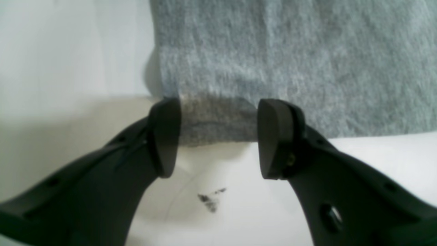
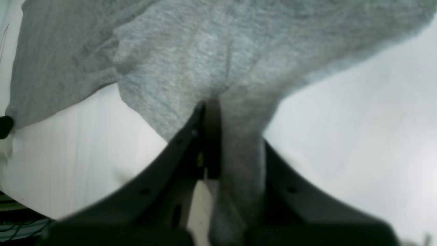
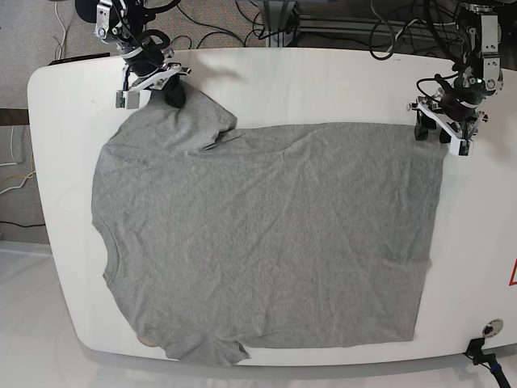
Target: Fold the T-shirt properly
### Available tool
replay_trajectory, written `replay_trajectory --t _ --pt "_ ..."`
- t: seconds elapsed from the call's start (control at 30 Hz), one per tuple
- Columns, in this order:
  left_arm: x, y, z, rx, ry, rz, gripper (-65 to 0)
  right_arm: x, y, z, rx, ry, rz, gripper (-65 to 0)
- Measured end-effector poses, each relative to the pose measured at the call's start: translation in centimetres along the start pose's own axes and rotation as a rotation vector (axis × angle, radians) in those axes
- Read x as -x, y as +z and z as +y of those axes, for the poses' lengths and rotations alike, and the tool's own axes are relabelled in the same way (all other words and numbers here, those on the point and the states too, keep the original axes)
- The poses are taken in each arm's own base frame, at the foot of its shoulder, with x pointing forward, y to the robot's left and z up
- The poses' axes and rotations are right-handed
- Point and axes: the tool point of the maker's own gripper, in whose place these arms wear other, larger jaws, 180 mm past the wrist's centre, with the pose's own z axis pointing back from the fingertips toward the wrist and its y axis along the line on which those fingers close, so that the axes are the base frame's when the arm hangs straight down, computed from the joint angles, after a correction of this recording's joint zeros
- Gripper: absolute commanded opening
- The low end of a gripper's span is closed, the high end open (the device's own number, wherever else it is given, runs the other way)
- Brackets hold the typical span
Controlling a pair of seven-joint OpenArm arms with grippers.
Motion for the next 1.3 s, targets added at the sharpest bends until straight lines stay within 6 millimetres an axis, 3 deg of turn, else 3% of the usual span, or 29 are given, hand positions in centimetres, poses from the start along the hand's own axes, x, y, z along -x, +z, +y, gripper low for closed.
replay_trajectory --t 0.73,0.97,1.2,1.3 --pt "-0.6 -0.7 -0.2 0.017 0.028 -0.006 -30.8 0.0 0.0 0.0 -0.002 0.006 0.006 -65.0" --pt "-0.3 -0.6 -1.5 0.085 -0.011 0.002 -31.8 0.4 -0.5 0.4 -0.019 0.039 0.031 -65.0" --pt "-0.5 -0.5 -1.5 0.089 -0.009 -0.034 -51.6 0.4 -0.6 0.4 -0.02 0.035 0.028 -65.0" --pt "-0.4 -0.4 -1.6 0.09 -0.007 -0.039 -55.6 0.4 -0.5 0.5 -0.021 0.034 0.023 -65.0"
